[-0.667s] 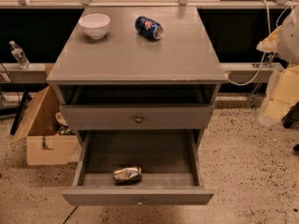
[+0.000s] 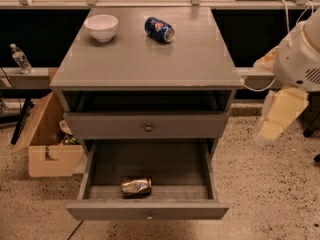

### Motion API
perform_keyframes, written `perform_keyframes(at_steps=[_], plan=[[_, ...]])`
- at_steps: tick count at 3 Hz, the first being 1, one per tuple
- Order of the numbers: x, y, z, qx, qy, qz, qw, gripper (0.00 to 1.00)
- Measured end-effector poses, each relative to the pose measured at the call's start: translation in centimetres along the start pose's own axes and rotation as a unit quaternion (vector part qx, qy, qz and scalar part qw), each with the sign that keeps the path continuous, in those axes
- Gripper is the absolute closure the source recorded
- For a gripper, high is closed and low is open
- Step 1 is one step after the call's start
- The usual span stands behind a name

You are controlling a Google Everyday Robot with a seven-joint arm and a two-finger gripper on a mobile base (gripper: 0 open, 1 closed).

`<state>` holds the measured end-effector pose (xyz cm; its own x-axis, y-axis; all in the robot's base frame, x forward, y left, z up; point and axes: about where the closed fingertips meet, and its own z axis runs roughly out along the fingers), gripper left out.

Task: Pick orange can from middle drawer and place on counter

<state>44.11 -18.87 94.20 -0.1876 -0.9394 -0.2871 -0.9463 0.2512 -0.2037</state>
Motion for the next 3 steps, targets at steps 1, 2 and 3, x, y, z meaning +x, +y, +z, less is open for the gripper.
perform_keyframes(at_steps=[1,2,3], plan=[[-3.46,2.16,5.63,-0.037,-0.058,0.001,0.9976,0.00],[-3.40,2.15,5.50,-0.036,-0.057,0.001,0.9977,0.00],[-3.48,2.66,6.08,-0.043,-0.057,-0.002,0.9974,0.00]])
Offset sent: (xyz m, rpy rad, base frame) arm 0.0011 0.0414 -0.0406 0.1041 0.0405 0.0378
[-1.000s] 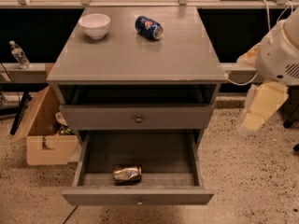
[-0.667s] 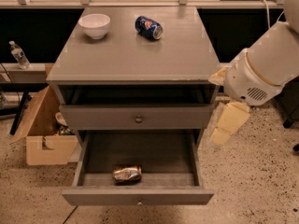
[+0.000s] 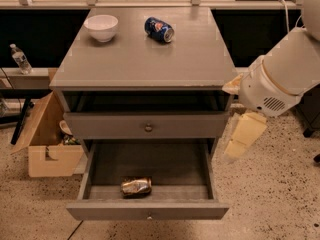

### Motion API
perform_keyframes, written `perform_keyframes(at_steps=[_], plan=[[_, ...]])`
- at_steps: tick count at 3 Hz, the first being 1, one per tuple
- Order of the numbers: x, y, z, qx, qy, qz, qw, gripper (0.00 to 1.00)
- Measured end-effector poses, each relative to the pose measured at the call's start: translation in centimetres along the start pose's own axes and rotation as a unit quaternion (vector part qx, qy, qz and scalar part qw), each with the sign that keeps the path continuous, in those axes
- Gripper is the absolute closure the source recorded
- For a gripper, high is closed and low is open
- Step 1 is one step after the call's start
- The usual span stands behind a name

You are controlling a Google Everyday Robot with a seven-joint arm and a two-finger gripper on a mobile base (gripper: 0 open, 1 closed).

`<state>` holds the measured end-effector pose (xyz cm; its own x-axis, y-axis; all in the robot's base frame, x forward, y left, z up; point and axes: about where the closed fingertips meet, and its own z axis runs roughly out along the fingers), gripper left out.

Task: Pick orange can from middle drawer and place on counter

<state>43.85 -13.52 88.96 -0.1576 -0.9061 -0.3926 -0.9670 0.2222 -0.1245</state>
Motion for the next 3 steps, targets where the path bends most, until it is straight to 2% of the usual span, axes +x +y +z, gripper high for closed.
perform_keyframes(at_steps=[1,2,3], plan=[[-1.5,1.9,4.7,-0.030,-0.027,0.001,0.9992,0.00],[-3.0,3.7,11.9,-0.057,-0.038,0.004,0.9976,0.00],[-4.8,4.8,17.7,-0.080,-0.053,0.011,0.9953,0.00]])
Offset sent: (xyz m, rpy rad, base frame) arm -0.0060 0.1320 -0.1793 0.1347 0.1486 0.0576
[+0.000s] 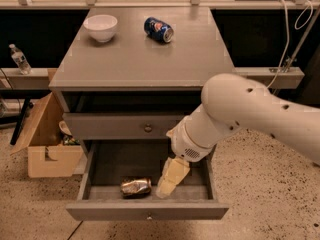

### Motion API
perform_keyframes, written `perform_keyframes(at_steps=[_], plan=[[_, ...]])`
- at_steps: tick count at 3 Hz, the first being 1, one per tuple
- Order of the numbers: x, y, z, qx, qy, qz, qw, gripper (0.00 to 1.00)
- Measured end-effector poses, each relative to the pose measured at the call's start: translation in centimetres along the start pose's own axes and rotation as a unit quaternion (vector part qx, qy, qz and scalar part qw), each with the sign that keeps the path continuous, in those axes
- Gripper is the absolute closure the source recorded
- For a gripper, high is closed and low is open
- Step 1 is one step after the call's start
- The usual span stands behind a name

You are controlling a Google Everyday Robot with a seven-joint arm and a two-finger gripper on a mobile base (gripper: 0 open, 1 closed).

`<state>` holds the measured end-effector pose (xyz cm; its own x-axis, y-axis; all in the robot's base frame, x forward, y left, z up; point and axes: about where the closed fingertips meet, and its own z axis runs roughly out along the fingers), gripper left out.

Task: Pick orange can from middle drawer and place on counter

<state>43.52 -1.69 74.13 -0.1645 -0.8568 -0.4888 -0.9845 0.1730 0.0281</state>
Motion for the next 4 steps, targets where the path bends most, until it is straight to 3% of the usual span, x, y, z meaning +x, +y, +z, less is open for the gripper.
perform_keyframes(at_steps=[1,2,4], plan=[[-1.3,0.4,6.1,-0.056,-0.058,0.011,0.9967,0.00],[-1.3,0.4,6.1,-0.056,-0.058,0.011,0.9967,0.00],[3.4,-3.9,15.3,-0.032,-0.050,0.018,0.9981,0.00]])
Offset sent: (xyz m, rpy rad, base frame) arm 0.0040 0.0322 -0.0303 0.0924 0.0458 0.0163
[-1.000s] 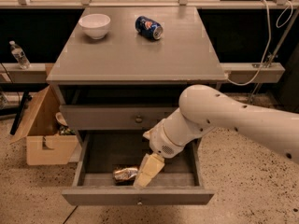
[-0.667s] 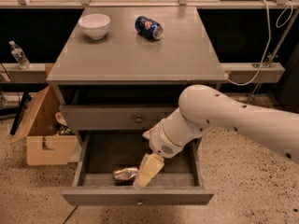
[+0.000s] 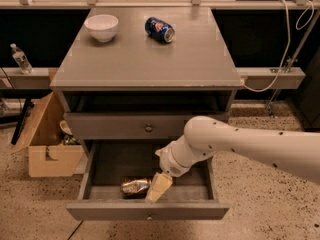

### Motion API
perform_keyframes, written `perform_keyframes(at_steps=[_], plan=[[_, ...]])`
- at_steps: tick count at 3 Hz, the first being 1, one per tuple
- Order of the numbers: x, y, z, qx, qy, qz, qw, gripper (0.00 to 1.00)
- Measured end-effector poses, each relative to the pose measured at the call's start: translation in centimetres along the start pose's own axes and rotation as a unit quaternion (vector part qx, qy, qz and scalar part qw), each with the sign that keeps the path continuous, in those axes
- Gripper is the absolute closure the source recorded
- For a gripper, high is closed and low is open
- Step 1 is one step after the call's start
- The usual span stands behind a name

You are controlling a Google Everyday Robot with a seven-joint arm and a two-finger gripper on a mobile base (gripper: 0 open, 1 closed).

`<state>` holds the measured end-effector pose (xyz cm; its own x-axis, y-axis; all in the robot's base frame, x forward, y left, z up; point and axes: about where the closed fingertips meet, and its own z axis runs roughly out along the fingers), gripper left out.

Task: Pick orange can from middle drawer and place on counter

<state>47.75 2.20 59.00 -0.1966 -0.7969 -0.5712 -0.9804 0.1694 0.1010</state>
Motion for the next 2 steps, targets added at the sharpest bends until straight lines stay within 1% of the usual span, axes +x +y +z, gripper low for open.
perform_keyframes(at_steps=[1,2], plan=[[0.91,-4.29,6.34,0.026,-0.004,-0.013,0.9996,0.00],[0.88,-4.38,6.97,0.022,-0.006,-0.015,0.9996,0.00]])
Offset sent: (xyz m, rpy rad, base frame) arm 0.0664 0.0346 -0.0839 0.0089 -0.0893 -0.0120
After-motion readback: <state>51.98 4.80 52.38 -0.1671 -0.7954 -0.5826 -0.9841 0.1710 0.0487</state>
